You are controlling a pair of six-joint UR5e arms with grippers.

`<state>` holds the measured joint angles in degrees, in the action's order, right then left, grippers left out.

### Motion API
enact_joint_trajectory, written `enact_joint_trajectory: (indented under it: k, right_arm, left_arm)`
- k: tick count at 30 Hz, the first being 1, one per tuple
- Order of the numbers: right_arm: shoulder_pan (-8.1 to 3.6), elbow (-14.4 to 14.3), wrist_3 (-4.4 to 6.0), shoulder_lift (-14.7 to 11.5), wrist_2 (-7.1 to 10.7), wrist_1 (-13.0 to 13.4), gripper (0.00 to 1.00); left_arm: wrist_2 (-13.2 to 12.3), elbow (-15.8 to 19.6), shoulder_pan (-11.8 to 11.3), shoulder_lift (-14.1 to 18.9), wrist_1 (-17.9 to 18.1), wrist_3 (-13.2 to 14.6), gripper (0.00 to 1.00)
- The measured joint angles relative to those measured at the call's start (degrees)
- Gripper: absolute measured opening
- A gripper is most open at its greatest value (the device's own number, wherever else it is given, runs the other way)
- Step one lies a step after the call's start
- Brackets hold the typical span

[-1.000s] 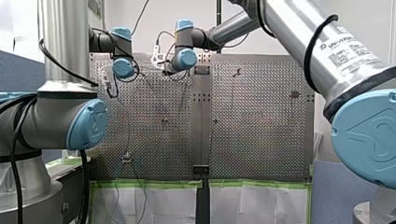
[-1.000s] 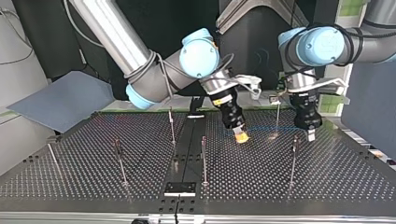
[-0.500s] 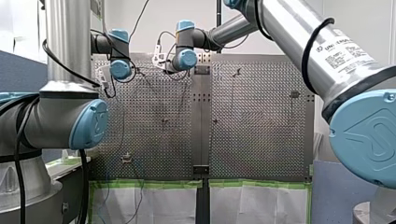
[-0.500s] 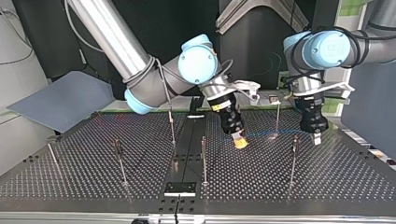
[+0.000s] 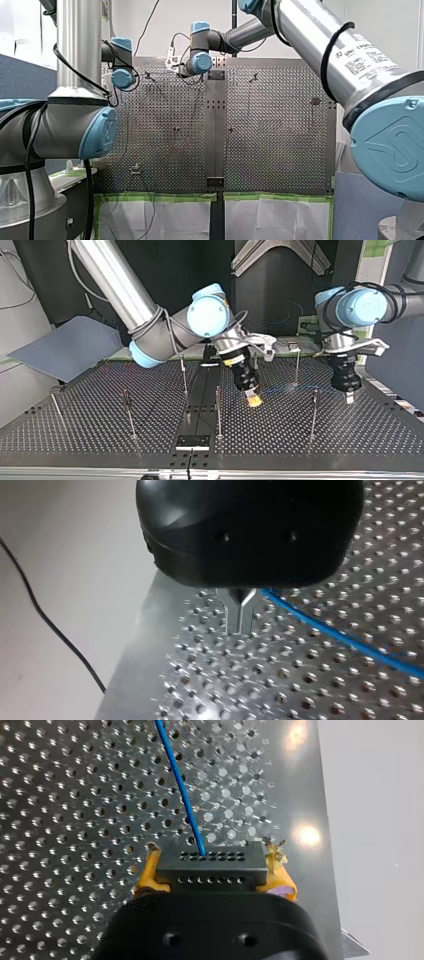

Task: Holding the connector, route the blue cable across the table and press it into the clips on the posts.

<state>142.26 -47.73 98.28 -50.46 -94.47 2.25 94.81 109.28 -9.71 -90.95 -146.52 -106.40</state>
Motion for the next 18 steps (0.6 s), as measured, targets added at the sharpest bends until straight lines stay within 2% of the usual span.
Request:
enact_joint_trajectory:
  k: [6, 10, 18]
  right_arm:
    - [-0.65, 0.4, -0.18, 0.0, -0.22, -0.1, 0.0]
    - [-0.84, 0.6, -0.66, 0.0, -1.24, -0.3, 0.0]
    - [-0.86, 0.7, -1.05, 0.1, -2.22, -0.6, 0.0]
  left_arm:
    - [-2.9, -1.5, -0.4, -1.4, 0.7, -1.7, 0.0]
    - [-4.8, -2.6, -0.5, -3.2, 0.9, -2.1, 0.0]
    - [-6.4, -3.1, -1.0, -4.6, 1.4, -2.9, 0.0]
